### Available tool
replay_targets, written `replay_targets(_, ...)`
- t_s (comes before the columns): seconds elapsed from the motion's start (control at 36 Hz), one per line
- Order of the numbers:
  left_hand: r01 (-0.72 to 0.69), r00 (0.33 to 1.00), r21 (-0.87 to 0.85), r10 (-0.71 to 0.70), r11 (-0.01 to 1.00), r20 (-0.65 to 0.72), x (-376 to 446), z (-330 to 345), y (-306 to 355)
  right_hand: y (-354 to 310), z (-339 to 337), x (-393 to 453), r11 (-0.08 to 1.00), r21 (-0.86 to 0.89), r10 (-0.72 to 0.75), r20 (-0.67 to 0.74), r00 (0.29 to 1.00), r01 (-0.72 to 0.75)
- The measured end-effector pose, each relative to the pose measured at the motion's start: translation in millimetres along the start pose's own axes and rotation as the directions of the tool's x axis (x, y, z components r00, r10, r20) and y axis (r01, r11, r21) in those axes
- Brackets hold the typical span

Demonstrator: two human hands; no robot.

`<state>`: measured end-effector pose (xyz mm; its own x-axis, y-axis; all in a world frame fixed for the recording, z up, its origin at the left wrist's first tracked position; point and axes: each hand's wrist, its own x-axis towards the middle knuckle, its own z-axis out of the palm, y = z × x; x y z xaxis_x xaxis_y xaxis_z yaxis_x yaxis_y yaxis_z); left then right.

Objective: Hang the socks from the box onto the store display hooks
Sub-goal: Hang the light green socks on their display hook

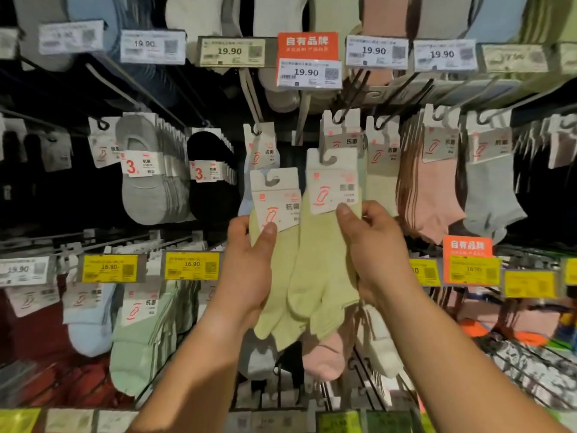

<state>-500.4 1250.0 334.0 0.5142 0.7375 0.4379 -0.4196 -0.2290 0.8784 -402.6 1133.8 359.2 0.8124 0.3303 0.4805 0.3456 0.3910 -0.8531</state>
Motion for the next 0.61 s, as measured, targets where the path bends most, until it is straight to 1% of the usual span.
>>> replay_targets(0.08,-0.023,1.0,-0.004,0.023,1.0,-0.013,2,-4,0,-24,-15,19,0.999,0.043,0.016,-0.008,1.0,-0.016)
replay_targets(0.22,-0.034,0.999,-0.027,0.034,0.999,0.002,5,-1,3,-58,-22,44,0.996,0.081,-0.041,-0.011,0.999,0.042)
replay_targets(0.36,-0.037,0.999,-0.019,0.037,0.999,0.004,8,2,5,-75,-19,56,0.993,0.083,-0.089,-0.01,0.996,0.089)
replay_targets(0.47,-0.031,0.999,-0.034,0.032,0.999,0.005,7,4,4,-84,-14,64,0.992,0.048,-0.116,-0.013,0.993,0.117)
replay_targets(0.61,-0.032,0.999,-0.043,0.033,0.999,0.011,5,3,2,-89,-12,79,0.995,-0.04,-0.091,-0.016,0.996,0.091)
